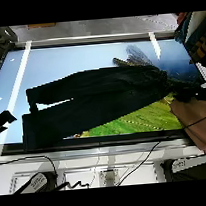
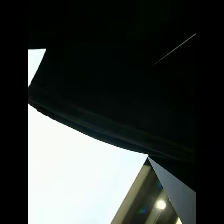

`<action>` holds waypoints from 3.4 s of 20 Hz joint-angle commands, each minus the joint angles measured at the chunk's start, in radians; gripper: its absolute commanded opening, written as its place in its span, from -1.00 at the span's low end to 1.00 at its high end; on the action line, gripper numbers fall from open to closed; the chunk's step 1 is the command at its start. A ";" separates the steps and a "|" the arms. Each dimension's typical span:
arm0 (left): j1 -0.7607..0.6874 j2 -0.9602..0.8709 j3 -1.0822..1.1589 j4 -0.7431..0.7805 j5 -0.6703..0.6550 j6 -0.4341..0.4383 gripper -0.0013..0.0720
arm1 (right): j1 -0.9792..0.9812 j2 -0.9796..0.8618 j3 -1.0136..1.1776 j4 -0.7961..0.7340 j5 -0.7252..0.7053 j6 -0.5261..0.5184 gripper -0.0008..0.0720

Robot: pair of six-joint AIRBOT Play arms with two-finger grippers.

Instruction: Fold the clothes and pants, and hang the long-sleeved shirts on hangers.

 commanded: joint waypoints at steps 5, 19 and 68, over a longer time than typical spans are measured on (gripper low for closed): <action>0.108 -0.004 -0.001 0.087 -0.004 0.001 0.63 | 0.082 -0.085 0.071 0.019 -0.142 0.008 0.00; 0.110 -0.239 -0.016 -0.170 0.087 0.256 0.63 | 0.107 0.119 0.068 -0.210 0.135 0.066 -0.88; 0.108 -0.211 0.205 -0.341 0.093 0.364 0.95 | 0.149 0.992 -0.680 -0.474 0.739 0.091 0.93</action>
